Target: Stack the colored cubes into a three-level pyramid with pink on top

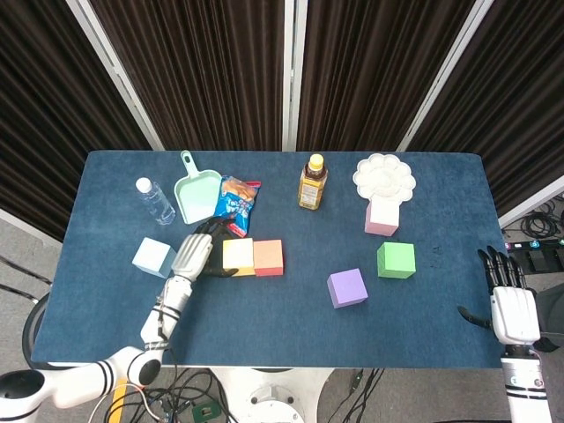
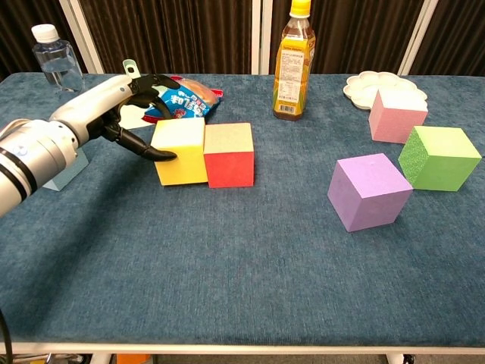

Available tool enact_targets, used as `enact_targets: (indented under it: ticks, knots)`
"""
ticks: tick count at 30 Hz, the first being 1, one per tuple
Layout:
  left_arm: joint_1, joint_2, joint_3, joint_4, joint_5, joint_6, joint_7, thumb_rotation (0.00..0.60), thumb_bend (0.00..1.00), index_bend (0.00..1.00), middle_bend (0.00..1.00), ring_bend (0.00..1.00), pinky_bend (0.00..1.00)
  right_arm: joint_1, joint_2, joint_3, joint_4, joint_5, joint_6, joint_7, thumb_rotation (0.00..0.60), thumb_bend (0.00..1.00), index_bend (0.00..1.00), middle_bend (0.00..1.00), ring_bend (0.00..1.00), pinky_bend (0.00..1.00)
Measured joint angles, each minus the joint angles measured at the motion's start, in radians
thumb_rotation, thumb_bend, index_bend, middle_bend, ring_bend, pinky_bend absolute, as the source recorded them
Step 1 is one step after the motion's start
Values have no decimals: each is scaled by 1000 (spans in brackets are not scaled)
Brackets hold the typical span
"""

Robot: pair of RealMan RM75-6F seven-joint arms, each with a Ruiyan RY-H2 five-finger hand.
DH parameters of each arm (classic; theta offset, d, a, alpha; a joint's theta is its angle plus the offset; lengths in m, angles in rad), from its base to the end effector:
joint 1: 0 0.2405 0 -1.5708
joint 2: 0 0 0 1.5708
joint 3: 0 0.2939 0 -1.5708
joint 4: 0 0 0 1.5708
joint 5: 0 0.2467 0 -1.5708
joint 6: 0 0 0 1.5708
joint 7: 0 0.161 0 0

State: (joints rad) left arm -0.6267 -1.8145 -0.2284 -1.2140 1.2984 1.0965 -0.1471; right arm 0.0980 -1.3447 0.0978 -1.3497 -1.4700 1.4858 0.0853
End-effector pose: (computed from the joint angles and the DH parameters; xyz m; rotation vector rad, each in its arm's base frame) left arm -0.1820 0.3778 -0.1067 -1.5518 -1.3123 -1.3299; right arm -0.3899 -0.2225 0.0950 1.2981 -0.9168 0.9643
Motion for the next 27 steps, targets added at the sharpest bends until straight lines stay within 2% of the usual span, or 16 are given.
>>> enact_targets:
  ticks: [13, 19, 24, 27]
  knots:
    - [-10, -24, 5, 34, 1, -15, -3, 600, 167, 150, 433, 82, 136, -1, -4, 0, 11, 4, -5, 11, 600, 0, 0, 0, 0, 0]
    - [-13, -25, 11, 41, 7, -23, -15, 600, 159, 137, 326, 80, 134, -2, -4, 0, 13, 4, -4, 14, 600, 0, 0, 0, 0, 0]
    - [-10, -23, 15, 45, 7, -23, -16, 600, 147, 127, 167, 49, 132, -3, -5, 0, 15, 6, -5, 15, 600, 0, 0, 0, 0, 0]
    - [-8, -22, 18, 45, 10, -21, -20, 600, 145, 122, 124, 39, 129, -3, -6, 0, 17, 7, -6, 16, 600, 0, 0, 0, 0, 0]
